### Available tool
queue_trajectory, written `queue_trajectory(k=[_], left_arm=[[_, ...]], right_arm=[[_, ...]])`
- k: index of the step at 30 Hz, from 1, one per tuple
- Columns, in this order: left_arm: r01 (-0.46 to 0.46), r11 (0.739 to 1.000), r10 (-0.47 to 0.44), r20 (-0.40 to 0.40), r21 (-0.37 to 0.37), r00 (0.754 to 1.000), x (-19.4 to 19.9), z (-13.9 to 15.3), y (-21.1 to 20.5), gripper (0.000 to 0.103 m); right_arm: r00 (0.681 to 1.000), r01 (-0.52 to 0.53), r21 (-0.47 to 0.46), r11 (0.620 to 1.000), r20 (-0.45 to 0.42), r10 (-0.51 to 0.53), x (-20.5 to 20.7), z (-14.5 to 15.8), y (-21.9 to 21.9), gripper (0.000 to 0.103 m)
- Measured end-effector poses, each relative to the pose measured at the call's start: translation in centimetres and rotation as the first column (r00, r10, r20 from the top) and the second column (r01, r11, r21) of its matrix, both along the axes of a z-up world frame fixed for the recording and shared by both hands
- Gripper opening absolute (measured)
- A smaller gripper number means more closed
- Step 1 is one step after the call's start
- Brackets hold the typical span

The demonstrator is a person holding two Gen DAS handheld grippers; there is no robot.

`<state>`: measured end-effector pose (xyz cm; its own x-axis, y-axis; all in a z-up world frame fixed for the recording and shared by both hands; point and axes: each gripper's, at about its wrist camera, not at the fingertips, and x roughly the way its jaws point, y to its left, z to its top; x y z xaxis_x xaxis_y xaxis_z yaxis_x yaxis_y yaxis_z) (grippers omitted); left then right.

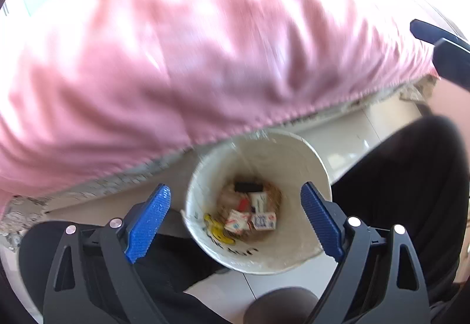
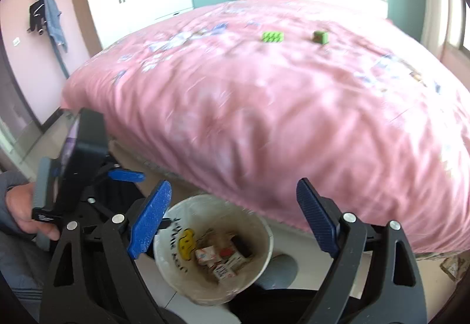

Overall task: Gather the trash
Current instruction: 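Move both open tools back toward the green brick and green cube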

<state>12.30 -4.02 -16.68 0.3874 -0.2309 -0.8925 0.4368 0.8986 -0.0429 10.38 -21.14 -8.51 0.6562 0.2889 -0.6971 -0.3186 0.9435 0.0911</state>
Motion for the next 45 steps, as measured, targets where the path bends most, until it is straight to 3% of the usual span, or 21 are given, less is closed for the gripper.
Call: queue_trajectory(k=[4, 7, 11, 14, 19, 22, 25, 27, 32, 37, 45], left_arm=[[-0.032, 0.999, 0.033, 0.102, -0.004, 0.994, 0.9, 3.6, 0.3, 0.092], [-0.066, 0.998, 0.067, 0.172, -0.012, 0.983, 2.1, 6.4, 0.5, 0.092], [-0.131, 0.989, 0.142, 0.23, -0.063, 0.963, 4.6, 9.9, 1.1, 0.095], [-0.193, 0.977, 0.211, 0.272, -0.093, 0.939, 6.9, 12.3, 1.4, 0.097], [-0.238, 0.964, 0.262, 0.259, -0.122, 0.93, 10.6, 14.8, 1.5, 0.098], [-0.24, 0.963, 0.264, 0.242, -0.126, 0.934, 12.5, 15.5, 0.9, 0.098], [-0.239, 0.966, 0.257, 0.234, -0.104, 0.938, 13.9, 15.5, 0.0, 0.098], [-0.221, 0.972, 0.233, 0.205, -0.078, 0.951, 15.2, 15.2, -0.7, 0.098], [-0.161, 0.981, 0.175, 0.129, -0.112, 0.976, 18.2, 14.4, -2.2, 0.098], [-0.097, 0.993, 0.105, 0.146, -0.066, 0.984, 20.9, 13.9, -3.7, 0.098], [-0.005, 1.0, 0.002, 0.154, 0.018, 0.988, 25.6, 12.5, -5.4, 0.098]], right_arm=[[0.99, 0.035, -0.069, 0.997, 0.141, -0.025, -0.7, 2.8, -1.2, 0.086], [0.98, 0.053, -0.139, 0.989, 0.199, -0.024, -0.5, 4.5, -1.5, 0.086], [0.981, 0.082, -0.083, 0.993, 0.181, -0.066, 1.2, 6.7, -3.1, 0.086], [0.979, 0.131, -0.026, 0.991, 0.162, -0.125, 3.3, 7.9, -5.0, 0.092], [0.964, 0.251, 0.025, 0.968, 0.088, -0.252, 7.9, 7.9, -9.0, 0.094], [0.958, 0.282, 0.053, 0.958, 0.04, -0.284, 10.2, 7.3, -11.2, 0.094], [0.953, 0.294, 0.066, 0.954, 0.05, -0.298, 11.7, 7.1, -12.7, 0.094], [0.962, 0.265, 0.064, 0.962, 0.043, -0.268, 12.9, 7.0, -13.1, 0.094], [0.981, 0.181, 0.036, 0.983, 0.068, -0.183, 15.7, 6.9, -12.7, 0.094], [0.993, 0.102, -0.052, 0.993, 0.061, -0.099, 19.2, 6.0, -11.8, 0.094], [0.997, -0.002, -0.119, 0.993, 0.072, 0.011, 24.3, 5.0, -10.9, 0.094]])
